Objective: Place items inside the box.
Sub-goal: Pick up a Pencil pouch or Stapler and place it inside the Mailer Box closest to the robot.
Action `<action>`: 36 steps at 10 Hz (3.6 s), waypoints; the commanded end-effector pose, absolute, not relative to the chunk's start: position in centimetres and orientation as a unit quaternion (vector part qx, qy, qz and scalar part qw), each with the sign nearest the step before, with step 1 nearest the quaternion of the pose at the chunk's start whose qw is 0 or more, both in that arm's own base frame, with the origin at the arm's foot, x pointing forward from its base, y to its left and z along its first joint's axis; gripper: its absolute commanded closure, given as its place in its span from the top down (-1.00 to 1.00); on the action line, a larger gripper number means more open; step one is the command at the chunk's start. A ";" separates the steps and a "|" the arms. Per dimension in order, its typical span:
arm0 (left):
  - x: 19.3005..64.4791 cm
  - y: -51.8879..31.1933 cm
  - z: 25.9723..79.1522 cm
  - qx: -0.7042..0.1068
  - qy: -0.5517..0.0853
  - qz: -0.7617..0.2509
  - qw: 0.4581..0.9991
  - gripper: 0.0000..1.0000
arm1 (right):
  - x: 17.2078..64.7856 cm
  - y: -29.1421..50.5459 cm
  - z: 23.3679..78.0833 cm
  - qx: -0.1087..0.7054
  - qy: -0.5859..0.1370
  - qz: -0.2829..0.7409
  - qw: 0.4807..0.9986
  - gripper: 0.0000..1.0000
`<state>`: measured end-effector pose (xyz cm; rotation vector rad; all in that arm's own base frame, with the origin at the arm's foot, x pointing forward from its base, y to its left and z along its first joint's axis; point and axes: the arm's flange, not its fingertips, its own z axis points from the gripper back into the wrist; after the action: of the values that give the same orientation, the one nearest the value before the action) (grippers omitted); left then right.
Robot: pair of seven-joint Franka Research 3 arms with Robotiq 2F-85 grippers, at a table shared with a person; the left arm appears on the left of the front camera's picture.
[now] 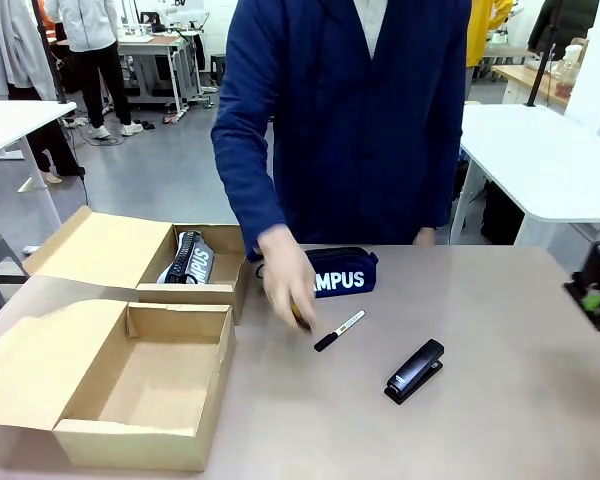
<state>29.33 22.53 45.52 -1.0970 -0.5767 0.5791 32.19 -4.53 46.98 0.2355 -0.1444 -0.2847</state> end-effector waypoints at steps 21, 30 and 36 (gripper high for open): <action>29.3 22.6 45.5 -0.509 -0.273 0.258 0.775 1.00 | 25.4 52.0 43.9 0.340 -0.124 0.312 0.879 -0.37; 29.3 22.6 45.5 -0.509 -0.273 0.258 0.775 1.00 | 28.4 56.1 37.3 0.280 -0.090 0.247 0.923 0.28; 29.3 22.6 45.5 -0.509 -0.273 0.258 0.775 1.00 | 28.6 54.8 37.3 0.332 -0.072 0.237 0.910 1.00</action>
<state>29.33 22.54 45.53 -1.0960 -0.5760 0.5789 28.17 55.96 37.08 0.6422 -0.1493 0.4796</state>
